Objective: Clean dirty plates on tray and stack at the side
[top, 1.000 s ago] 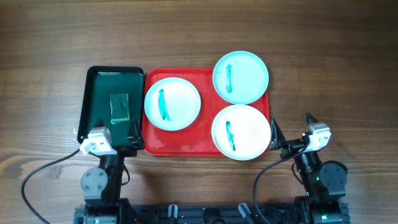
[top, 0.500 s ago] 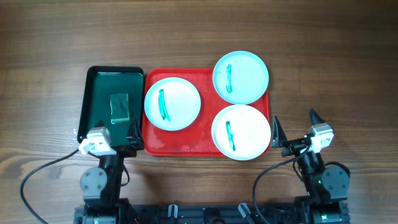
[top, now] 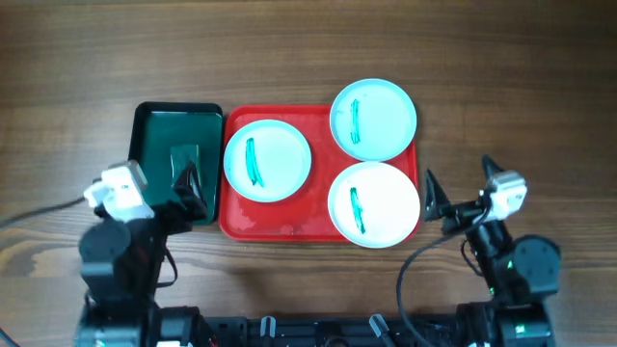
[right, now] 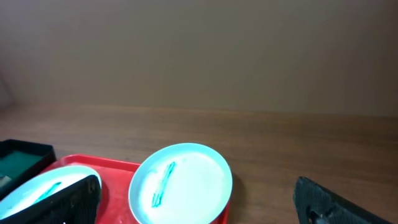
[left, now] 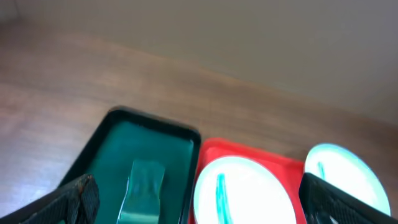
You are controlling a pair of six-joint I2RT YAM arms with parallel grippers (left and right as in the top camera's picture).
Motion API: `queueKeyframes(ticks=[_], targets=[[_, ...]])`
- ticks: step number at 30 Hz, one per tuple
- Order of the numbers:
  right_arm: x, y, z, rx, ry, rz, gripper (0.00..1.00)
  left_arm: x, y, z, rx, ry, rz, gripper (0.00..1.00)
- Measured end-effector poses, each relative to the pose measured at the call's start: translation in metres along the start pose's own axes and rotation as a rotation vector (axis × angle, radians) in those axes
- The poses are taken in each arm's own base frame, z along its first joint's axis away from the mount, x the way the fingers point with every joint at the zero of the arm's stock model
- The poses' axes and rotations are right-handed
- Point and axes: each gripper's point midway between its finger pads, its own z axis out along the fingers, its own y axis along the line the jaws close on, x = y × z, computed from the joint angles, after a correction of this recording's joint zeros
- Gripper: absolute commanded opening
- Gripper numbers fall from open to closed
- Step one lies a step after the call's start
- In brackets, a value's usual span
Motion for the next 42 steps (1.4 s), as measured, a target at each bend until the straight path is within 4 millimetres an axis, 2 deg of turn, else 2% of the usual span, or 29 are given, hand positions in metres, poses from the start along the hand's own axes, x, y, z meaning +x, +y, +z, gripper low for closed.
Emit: queueKeyframes(ticks=[5, 10, 13, 16, 19, 22, 25, 30, 33, 35, 40, 42], targets=[[-0.019, 0.006, 0.022, -0.039, 0.17, 0.038, 1.0, -0.023, -0.004, 0.006, -0.064, 0.164, 0.001, 1.0], [-0.022, 0.011, 0.045, -0.082, 0.386, 0.094, 1.0, 0.0, 0.005, 0.017, -0.159, 0.452, 0.007, 1.0], [-0.023, 0.018, 0.058, -0.14, 0.493, 0.104, 0.99, 0.018, 0.005, 0.032, -0.172, 0.593, 0.001, 1.0], [-0.027, 0.027, 0.08, -0.228, 0.538, 0.095, 1.0, 0.035, 0.004, 0.051, -0.164, 0.682, -0.011, 1.0], [-0.015, 0.032, 0.094, -0.287, 0.568, 0.116, 0.97, 0.045, 0.0, 0.071, -0.139, 0.723, -0.029, 1.0], [0.002, 0.036, 0.105, -0.326, 0.612, 0.151, 0.85, 0.06, -0.002, 0.088, -0.123, 0.785, -0.045, 1.0], [0.016, 0.036, 0.111, -0.325, 0.656, 0.193, 0.78, 0.068, 0.009, 0.092, -0.189, 0.815, -0.081, 0.99], [0.039, 0.045, 0.122, -0.303, 0.725, 0.243, 0.72, 0.064, 0.038, 0.092, -0.314, 0.789, -0.144, 0.8], [0.051, 0.055, 0.126, -0.314, 0.76, 0.248, 0.68, 0.067, 0.045, 0.1, -0.324, 0.8, -0.124, 0.5], [0.056, 0.06, 0.128, -0.32, 0.774, 0.248, 0.67, 0.077, 0.047, 0.108, -0.32, 0.842, -0.092, 0.38], [0.065, 0.06, 0.131, -0.315, 0.798, 0.257, 0.67, 0.117, 0.058, 0.131, -0.321, 0.98, -0.01, 0.3], [0.067, 0.06, 0.131, -0.312, 0.803, 0.257, 0.67, 0.125, 0.061, 0.138, -0.324, 0.997, 0.002, 0.29]])
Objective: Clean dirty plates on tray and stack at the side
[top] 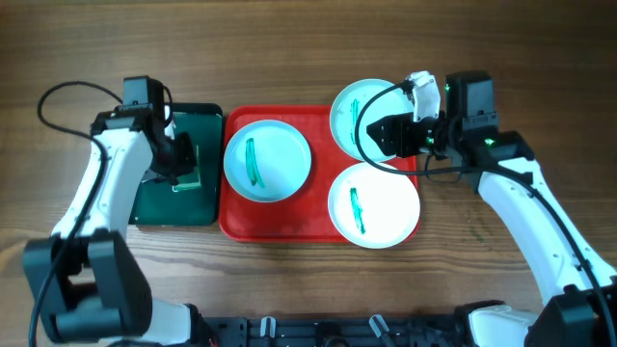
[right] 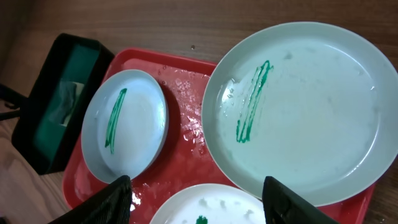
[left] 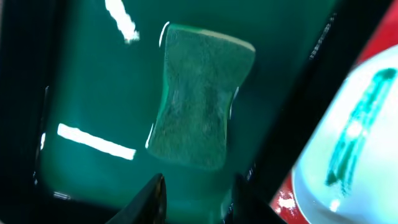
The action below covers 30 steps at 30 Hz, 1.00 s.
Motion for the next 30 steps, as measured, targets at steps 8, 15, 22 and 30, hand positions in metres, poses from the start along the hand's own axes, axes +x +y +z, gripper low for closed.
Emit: queueKeyframes(ticks=[8, 15, 22, 30], targets=[[0.002, -0.002, 0.0, 0.009, 0.007, 0.004, 0.67, -0.019, -0.002, 0.018, -0.012, -0.042, 0.089, 0.28], [0.002, -0.004, 0.0, 0.021, 0.009, 0.006, 0.68, -0.023, -0.003, 0.039, -0.017, -0.023, 0.138, 0.29], [0.003, -0.004, 0.0, 0.024, 0.009, 0.006, 0.67, -0.02, -0.002, 0.056, -0.023, 0.013, 0.163, 0.25], [0.004, -0.005, 0.0, 0.025, 0.013, 0.008, 0.67, -0.02, -0.002, 0.063, -0.025, 0.026, 0.169, 0.13]])
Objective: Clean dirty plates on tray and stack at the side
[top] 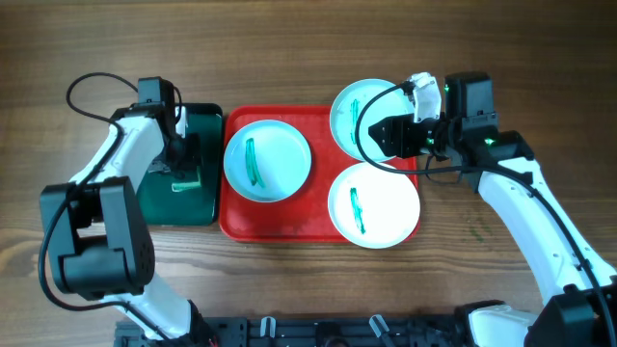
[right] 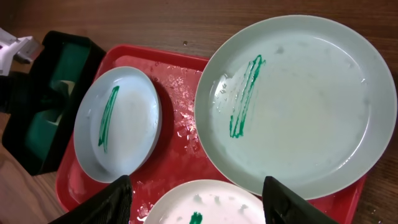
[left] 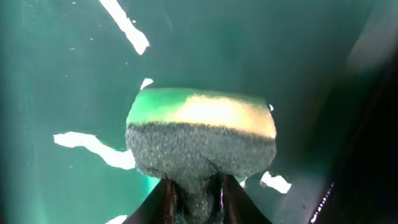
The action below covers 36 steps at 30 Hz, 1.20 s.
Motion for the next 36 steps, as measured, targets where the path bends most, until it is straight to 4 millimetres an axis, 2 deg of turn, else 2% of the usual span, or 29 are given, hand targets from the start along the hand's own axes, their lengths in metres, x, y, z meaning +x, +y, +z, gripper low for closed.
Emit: queueKeyframes(ticks=[1, 2, 6, 12, 15, 19, 21, 22, 25, 27, 30, 36], targets=[[0.001, 0.0, 0.001, 0.0, 0.002, 0.001, 0.66, 0.0, 0.0, 0.001, 0.0, 0.003, 0.0, 0.05], [0.002, -0.001, 0.001, 0.001, 0.008, 0.004, 0.64, 0.0, 0.0, 0.003, 0.0, 0.007, 0.004, 0.04], [0.005, -0.002, 0.003, 0.003, 0.022, 0.015, 0.61, 0.002, 0.0, 0.005, -0.001, 0.014, 0.007, 0.04], [0.009, 0.009, 0.007, -0.013, 0.036, 0.031, 0.41, 0.008, 0.004, -0.007, -0.005, 0.069, -0.017, 0.04], [0.011, 0.027, 0.013, -0.039, 0.047, 0.028, 0.39, -0.006, 0.01, -0.032, -0.005, 0.043, -0.04, 0.04], [0.009, 0.049, 0.022, -0.056, 0.032, 0.021, 0.35, -0.038, 0.011, -0.086, 0.004, -0.111, -0.047, 0.04], [0.009, 0.055, 0.029, -0.058, 0.028, 0.041, 0.35, -0.041, 0.011, -0.102, 0.006, -0.149, -0.049, 0.04], [0.017, 0.059, 0.045, -0.061, 0.062, 0.053, 0.35, -0.036, 0.011, -0.112, 0.01, -0.15, -0.048, 0.04], [0.02, 0.059, 0.069, -0.065, 0.074, 0.07, 0.35, -0.029, 0.009, -0.111, 0.022, -0.119, -0.047, 0.04], [0.037, 0.056, 0.093, -0.055, 0.132, 0.097, 0.35, -0.026, 0.004, -0.111, 0.05, -0.106, -0.048, 0.04], [0.055, 0.049, 0.118, -0.045, 0.185, 0.125, 0.34, -0.025, -0.004, -0.111, 0.097, -0.101, -0.049, 0.04], [0.062, 0.05, 0.141, -0.057, 0.192, 0.154, 0.31, -0.024, -0.017, -0.113, 0.175, -0.093, -0.072, 0.04]])
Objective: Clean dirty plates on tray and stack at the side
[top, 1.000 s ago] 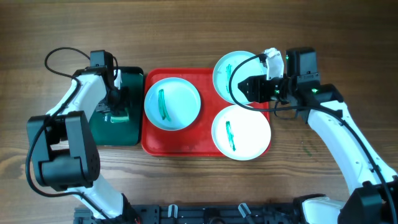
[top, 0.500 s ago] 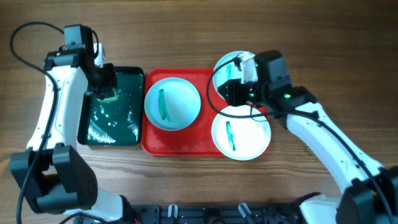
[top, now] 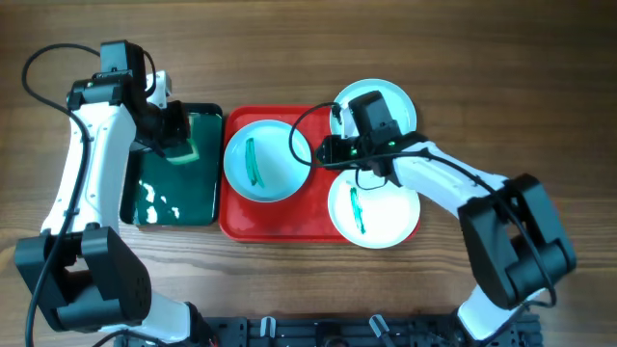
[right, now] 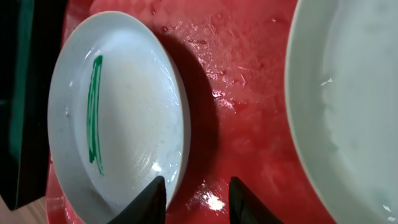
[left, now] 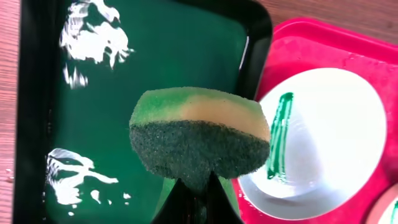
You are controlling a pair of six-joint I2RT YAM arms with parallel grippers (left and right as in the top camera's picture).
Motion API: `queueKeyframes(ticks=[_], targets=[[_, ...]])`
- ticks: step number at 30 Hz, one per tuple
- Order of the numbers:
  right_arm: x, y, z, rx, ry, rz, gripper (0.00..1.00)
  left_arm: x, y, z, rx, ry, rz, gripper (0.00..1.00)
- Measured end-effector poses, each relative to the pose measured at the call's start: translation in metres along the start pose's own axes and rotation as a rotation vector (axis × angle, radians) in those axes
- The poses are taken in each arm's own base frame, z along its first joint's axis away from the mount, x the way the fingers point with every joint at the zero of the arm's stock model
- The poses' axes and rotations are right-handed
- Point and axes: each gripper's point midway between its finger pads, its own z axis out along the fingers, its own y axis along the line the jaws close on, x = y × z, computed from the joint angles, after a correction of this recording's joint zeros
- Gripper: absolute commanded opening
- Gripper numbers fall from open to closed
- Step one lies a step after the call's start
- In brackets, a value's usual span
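Observation:
Three pale plates with green streaks sit on the red tray (top: 280, 220): a left one (top: 267, 159), a far right one (top: 386, 106) and a near right one (top: 374, 204). My left gripper (left: 196, 200) is shut on the green-and-yellow sponge (left: 199, 134), held above the right side of the dark green tray (top: 164, 198), next to the left plate (left: 323, 130). My right gripper (right: 198, 194) is open and low at the right rim of the left plate (right: 118, 118), one finger over the rim, the other over wet red tray.
The green tray holds water that glints (left: 93, 37). The far right plate (right: 348, 93) lies close to the right gripper's right. Bare wooden table (top: 501, 58) surrounds both trays. A black cable (top: 39, 58) loops at the far left.
The left gripper has raised the sponge out of the green tray's water, toward the left plate. The right gripper has moved from over the far right plate to the left plate's right rim.
Both grippers were open near the table's front, with the sponge lying in the green tray. Then the left was open over the sponge and the right hovered by the far right plate. The left then shut on the sponge, which it now holds raised.

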Motion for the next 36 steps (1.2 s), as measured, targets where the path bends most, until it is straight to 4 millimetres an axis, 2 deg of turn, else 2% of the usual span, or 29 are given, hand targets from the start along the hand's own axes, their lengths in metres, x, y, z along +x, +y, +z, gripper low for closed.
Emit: queueKeyframes(ticks=[5, 9, 10, 12, 13, 14, 15, 19, 23, 26, 29, 32, 36], targets=[[0.001, 0.011, 0.011, -0.024, -0.008, 0.002, 0.31, 0.0, -0.007, 0.0, 0.019, -0.002, -0.013, 0.04], [0.014, 0.002, 0.026, -0.007, 0.036, 0.039, 0.31, -0.003, -0.024, 0.002, 0.034, -0.018, 0.018, 0.04], [0.008, 0.004, 0.031, -0.011, 0.033, 0.053, 0.3, -0.003, -0.03, 0.003, 0.042, -0.024, 0.026, 0.04], [0.006, 0.004, 0.034, -0.011, 0.036, 0.058, 0.25, -0.005, -0.045, 0.004, 0.058, -0.038, 0.04, 0.04], [0.003, 0.005, 0.036, -0.009, 0.038, 0.06, 0.19, -0.008, -0.049, 0.004, 0.064, -0.052, 0.037, 0.04], [0.0, 0.007, 0.04, -0.004, 0.044, 0.056, 0.08, -0.011, -0.054, 0.004, 0.07, -0.066, 0.039, 0.04], [0.0, 0.008, 0.043, 0.002, 0.053, 0.06, 0.05, -0.012, -0.062, 0.004, 0.079, -0.076, 0.045, 0.04], [0.005, 0.006, 0.044, 0.047, 0.085, 0.07, 0.04, -0.016, -0.088, 0.006, 0.109, -0.109, 0.074, 0.04], [0.009, 0.005, 0.042, 0.063, 0.107, 0.091, 0.04, -0.008, -0.114, 0.028, 0.11, -0.075, 0.093, 0.04], [0.011, 0.003, 0.041, 0.075, 0.122, 0.11, 0.04, 0.007, -0.126, 0.059, 0.069, -0.005, 0.102, 0.04], [0.014, -0.004, 0.035, 0.123, 0.151, 0.14, 0.04, 0.021, -0.13, 0.087, 0.002, 0.047, 0.11, 0.04], [0.014, -0.015, 0.026, 0.205, 0.15, 0.153, 0.04, 0.032, -0.13, 0.104, -0.06, 0.079, 0.11, 0.04], [0.011, -0.025, 0.019, 0.273, 0.128, 0.147, 0.04, 0.037, -0.126, 0.109, -0.12, 0.08, 0.081, 0.04]])
